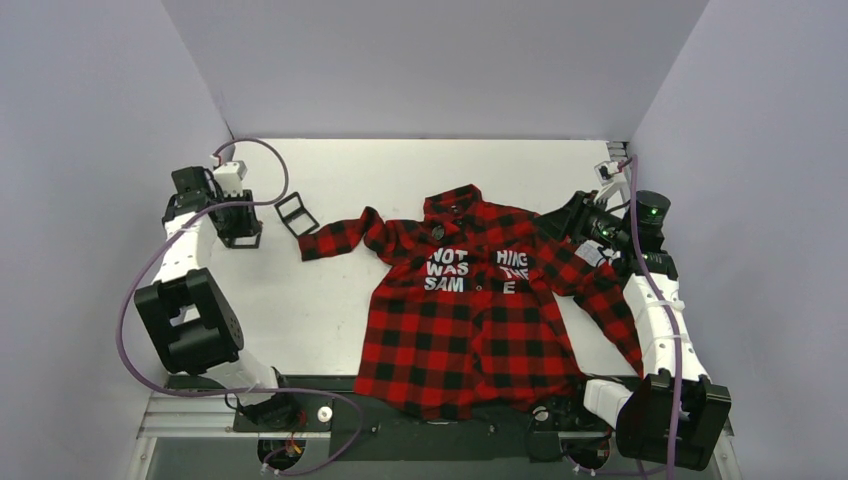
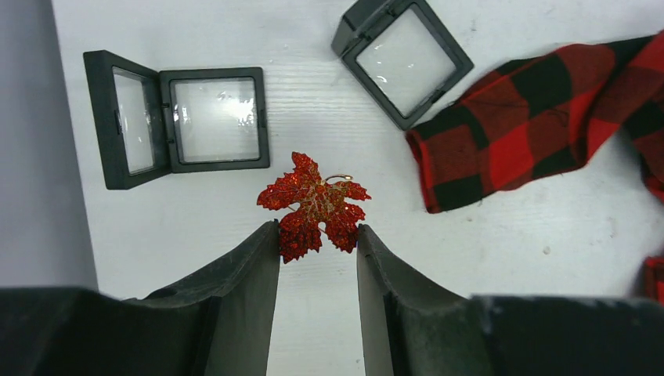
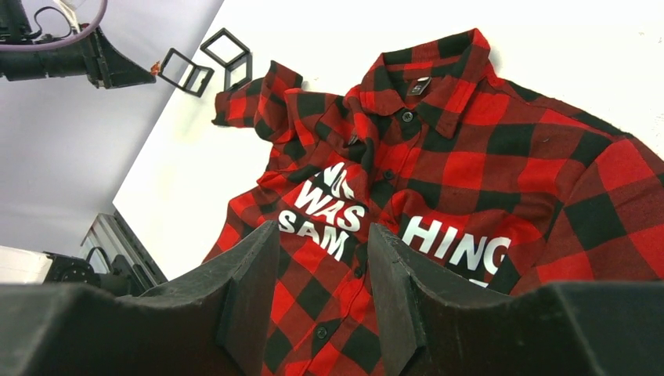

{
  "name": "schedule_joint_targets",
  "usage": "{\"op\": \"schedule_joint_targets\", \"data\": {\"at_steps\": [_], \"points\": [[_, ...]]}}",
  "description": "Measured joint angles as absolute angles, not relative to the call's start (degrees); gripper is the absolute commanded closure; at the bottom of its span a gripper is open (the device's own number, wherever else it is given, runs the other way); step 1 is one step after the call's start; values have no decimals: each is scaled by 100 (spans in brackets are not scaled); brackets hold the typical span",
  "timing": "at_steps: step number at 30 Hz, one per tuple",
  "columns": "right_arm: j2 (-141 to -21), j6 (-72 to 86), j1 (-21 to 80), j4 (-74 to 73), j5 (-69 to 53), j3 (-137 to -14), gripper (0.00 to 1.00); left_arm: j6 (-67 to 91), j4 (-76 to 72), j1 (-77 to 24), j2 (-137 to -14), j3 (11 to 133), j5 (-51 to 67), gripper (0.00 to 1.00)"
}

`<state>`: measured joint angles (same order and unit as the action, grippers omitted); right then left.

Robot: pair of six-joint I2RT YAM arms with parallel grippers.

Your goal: Remove the brooch from the garment

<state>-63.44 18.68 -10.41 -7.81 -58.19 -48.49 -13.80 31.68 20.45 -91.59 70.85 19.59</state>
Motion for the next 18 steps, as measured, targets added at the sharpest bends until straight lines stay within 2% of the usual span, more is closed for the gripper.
{"op": "schedule_joint_targets", "data": {"at_steps": [7,18], "points": [[-6357,1868,-1041,-784,-5859,-4849,58,-1066,2707,2018,-9738,7063,1096,80],[-6484,1868,-1041,-823,-5881,-4849,58,-670,2353,1990,-10746,7303,419,80]]}}
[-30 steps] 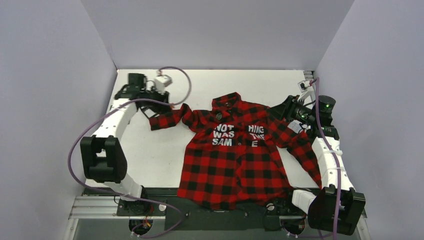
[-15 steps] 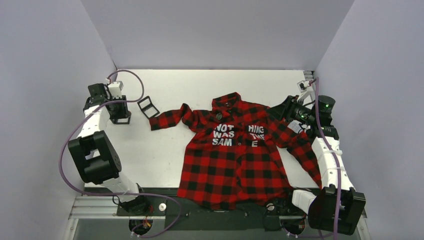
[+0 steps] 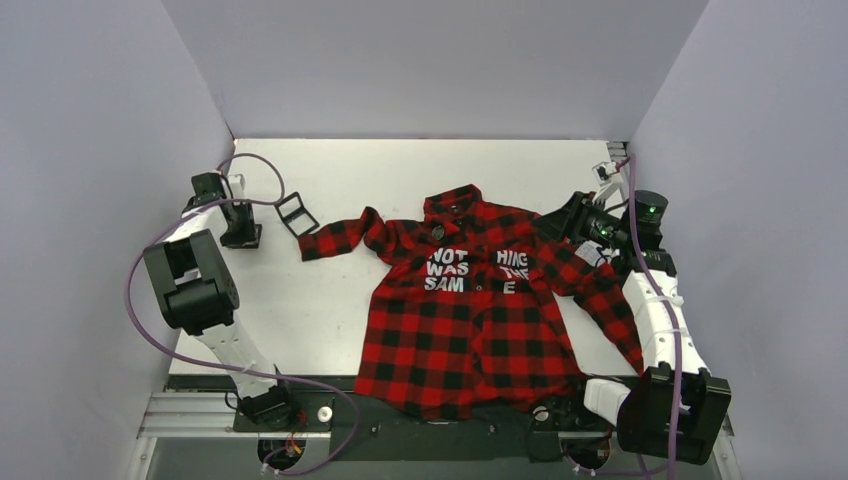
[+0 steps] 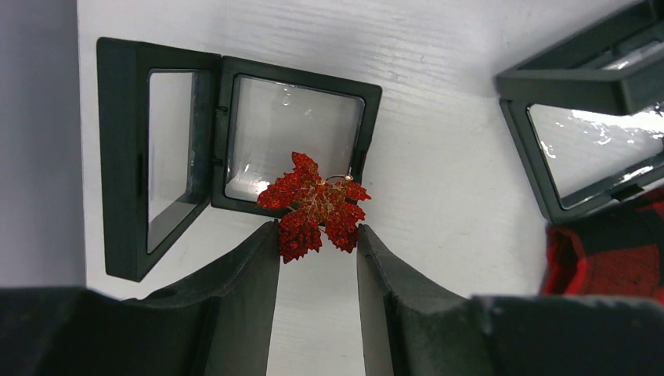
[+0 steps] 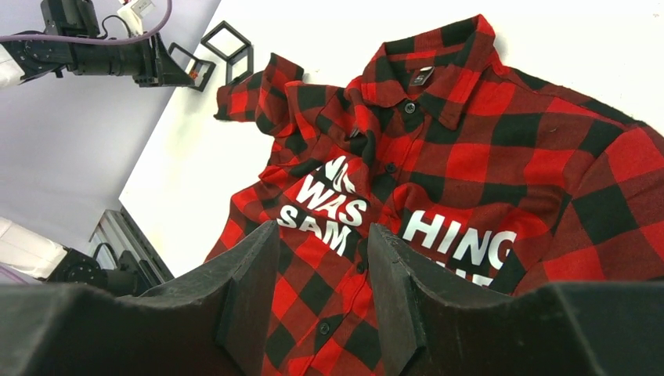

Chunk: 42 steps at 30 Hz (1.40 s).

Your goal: Remove the brooch from the garment

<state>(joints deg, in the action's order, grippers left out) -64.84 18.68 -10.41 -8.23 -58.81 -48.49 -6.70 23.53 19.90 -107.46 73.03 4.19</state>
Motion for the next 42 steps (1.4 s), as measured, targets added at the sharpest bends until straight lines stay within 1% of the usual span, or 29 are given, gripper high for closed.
{"op": "schedule_joint_targets", "data": {"at_steps": [13,24,26,28,30,34,42], "points": [[-6657,1868,-1041,-827,-5902,-4849,58,-513,2014,1957,-11052,7601,123,79],[-6709,1868,-1041,-827,-5907,-4851,58,-513,1973,1920,-11253,7752,69,76],[-6709,1865,-1041,-827,-5907,-4851,58,-513,1970,1914,-11255,7752,54,74],[-6709,1865,-1041,-829,-5907,-4853,58,-515,1968,1907,-11255,7752,14,68],[-6709,1868,-1041,-829,-5909,-4853,57,-515,1975,1903,-11255,7752,-21,59],[-6709,1868,-1041,-829,-5920,-4853,58,-517,1992,1881,-11255,7752,-75,53],[-6709,1868,-1041,-832,-5944,-4853,57,-517,2038,1789,-11253,7752,-104,51]]}}
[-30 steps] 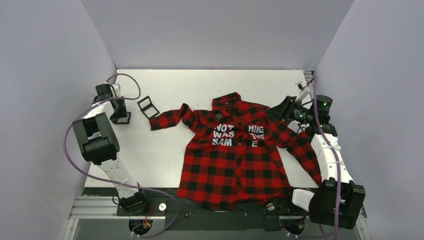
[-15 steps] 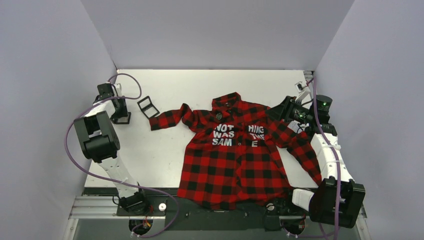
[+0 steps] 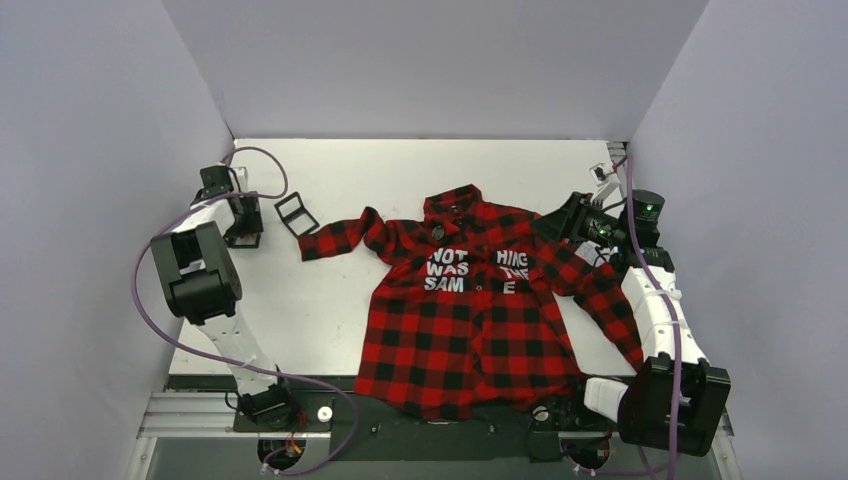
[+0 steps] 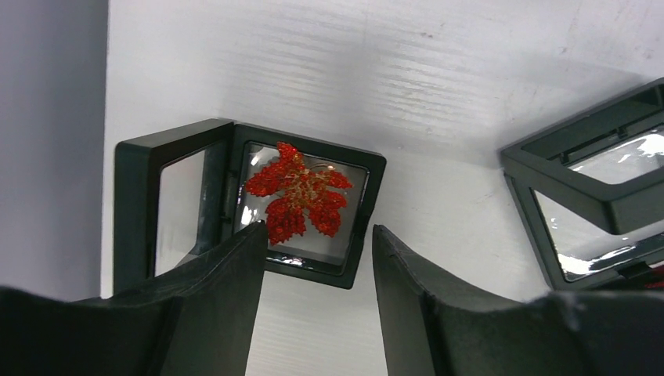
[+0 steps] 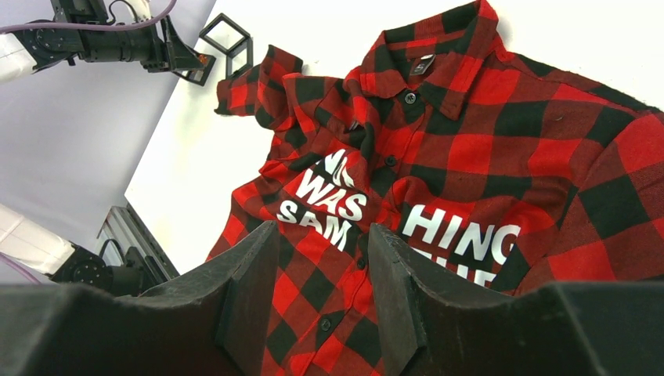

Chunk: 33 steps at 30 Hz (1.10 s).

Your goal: Remove the brooch from the garment

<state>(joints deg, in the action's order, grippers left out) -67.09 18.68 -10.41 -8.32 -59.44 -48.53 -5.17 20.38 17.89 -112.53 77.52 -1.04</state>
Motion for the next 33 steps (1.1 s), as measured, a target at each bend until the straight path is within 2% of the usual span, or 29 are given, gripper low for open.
{"op": "schedule_joint_targets", "data": {"at_steps": [6,13,18,23,27,33], "points": [[-6709,1868,-1037,-832,-5946,-4853,57,-513,2084,1564,-11096,7734,-99,44],[-6709,1815,-967,-893,-5940,-4853,57,-484,2123,928,-10116,7677,78,41],[-6825,1605,-762,-1175,-5789,-4989,58,-510,2119,279,-9448,7677,777,41],[-7465,1391,-145,-1420,-5288,-5485,58,-445,1914,-751,-9192,7675,1719,44],[-8259,1422,397,-1452,-4790,-6099,55,-145,1579,-1678,-9467,7693,2305,46],[-9561,1769,1022,-1302,-4101,-7356,54,412,1146,-2128,-10344,7725,2757,47]]}}
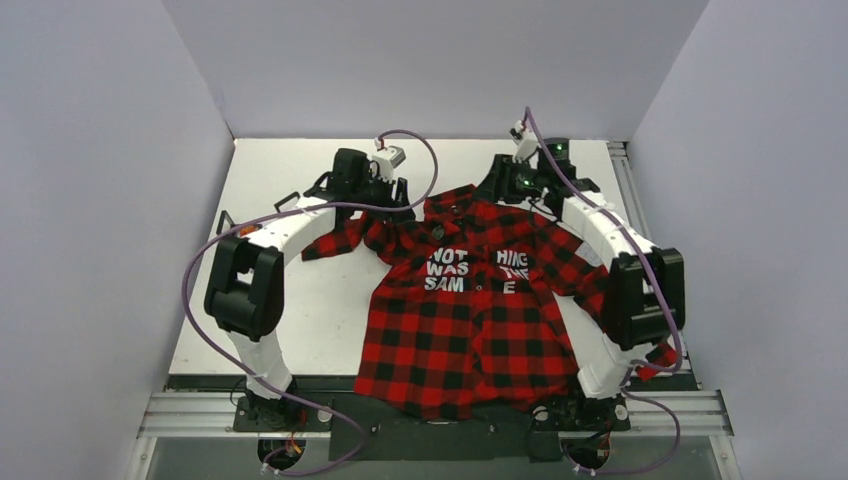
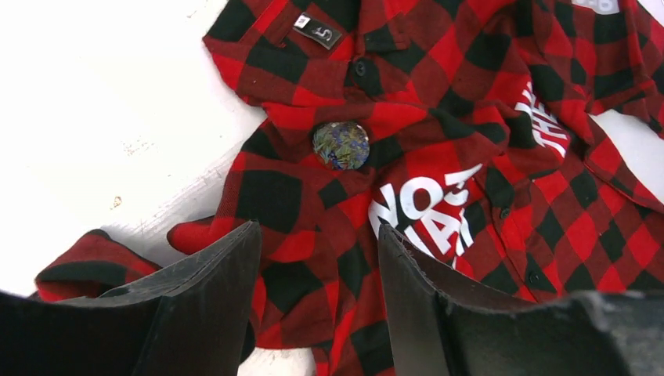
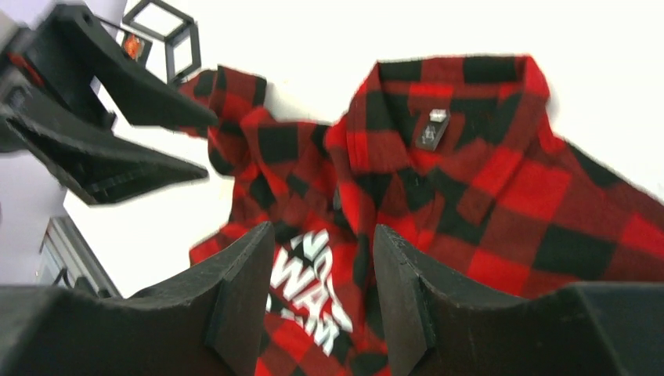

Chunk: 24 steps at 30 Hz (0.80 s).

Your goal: Remove the brooch from the garment

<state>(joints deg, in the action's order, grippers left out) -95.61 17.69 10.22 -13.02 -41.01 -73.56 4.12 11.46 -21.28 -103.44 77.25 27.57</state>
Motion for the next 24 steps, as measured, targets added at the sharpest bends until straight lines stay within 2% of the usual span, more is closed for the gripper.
{"op": "schedule_joint_targets", "data": {"at_steps": [5,10,24], "points": [[-10755,2047,1463,-1201,-3776,-8442,48,731,980,-2102,-10731,7725,2856,47],[-11561,2178,1922,-1227,-3446,-8934,46,954,746,-2018,-10774,7644,3055,47],[-12164,1861,2445,-1723,-2576,-9430,48,1337,-45,-1643,-10591,6995,3299,46]]}}
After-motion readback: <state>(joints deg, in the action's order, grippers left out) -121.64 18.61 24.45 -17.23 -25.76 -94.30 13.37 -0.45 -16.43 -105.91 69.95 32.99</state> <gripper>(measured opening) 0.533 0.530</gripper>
